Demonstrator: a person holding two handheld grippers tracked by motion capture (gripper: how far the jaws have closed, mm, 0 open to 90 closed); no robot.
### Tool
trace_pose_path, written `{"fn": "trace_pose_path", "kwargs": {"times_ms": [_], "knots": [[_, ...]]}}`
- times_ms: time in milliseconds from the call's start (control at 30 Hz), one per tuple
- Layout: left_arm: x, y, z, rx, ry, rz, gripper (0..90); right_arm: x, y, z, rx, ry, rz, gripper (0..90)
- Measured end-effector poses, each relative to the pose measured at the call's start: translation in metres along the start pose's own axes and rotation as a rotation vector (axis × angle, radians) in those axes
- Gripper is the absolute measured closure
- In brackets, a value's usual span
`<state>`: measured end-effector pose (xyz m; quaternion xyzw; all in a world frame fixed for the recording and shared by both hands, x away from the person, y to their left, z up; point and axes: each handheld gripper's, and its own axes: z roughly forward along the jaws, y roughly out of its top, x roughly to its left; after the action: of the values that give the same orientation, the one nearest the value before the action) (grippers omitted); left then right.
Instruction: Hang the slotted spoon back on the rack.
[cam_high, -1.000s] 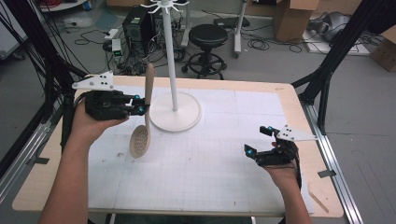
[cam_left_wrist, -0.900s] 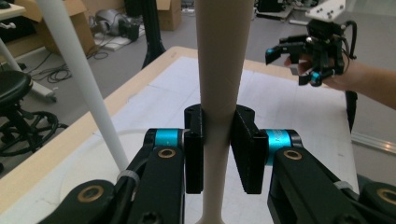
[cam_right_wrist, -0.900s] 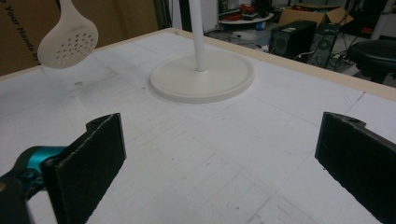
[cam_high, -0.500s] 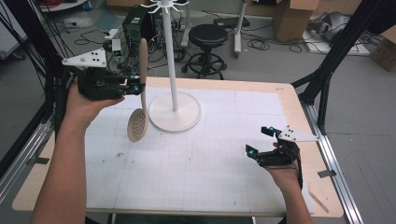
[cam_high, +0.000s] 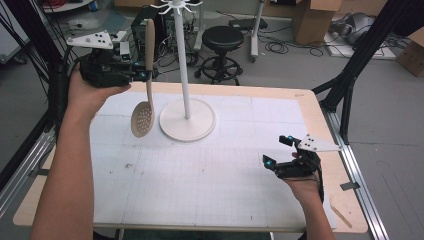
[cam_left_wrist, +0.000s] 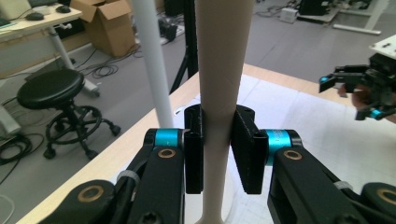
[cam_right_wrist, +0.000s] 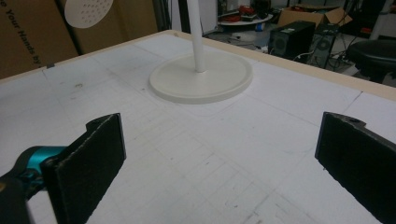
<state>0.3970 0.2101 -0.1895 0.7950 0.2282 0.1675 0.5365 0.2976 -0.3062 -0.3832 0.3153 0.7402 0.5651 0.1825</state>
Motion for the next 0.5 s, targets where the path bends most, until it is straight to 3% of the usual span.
{"fn": "trace_pose_path", "kwargs": {"times_ms": [300, 500], "knots": [[0.008, 0.016, 0.006, 0.036, 0.069, -0.013, 75.4, 0.0, 0.0, 0.0, 0.0, 0.001, -0.002, 0.8], [0.01, 0.018, 0.01, 0.061, 0.099, -0.022, 75.4, 0.0, 0.0, -0.002, -0.003, 0.0, 0.003, 0.7]]}}
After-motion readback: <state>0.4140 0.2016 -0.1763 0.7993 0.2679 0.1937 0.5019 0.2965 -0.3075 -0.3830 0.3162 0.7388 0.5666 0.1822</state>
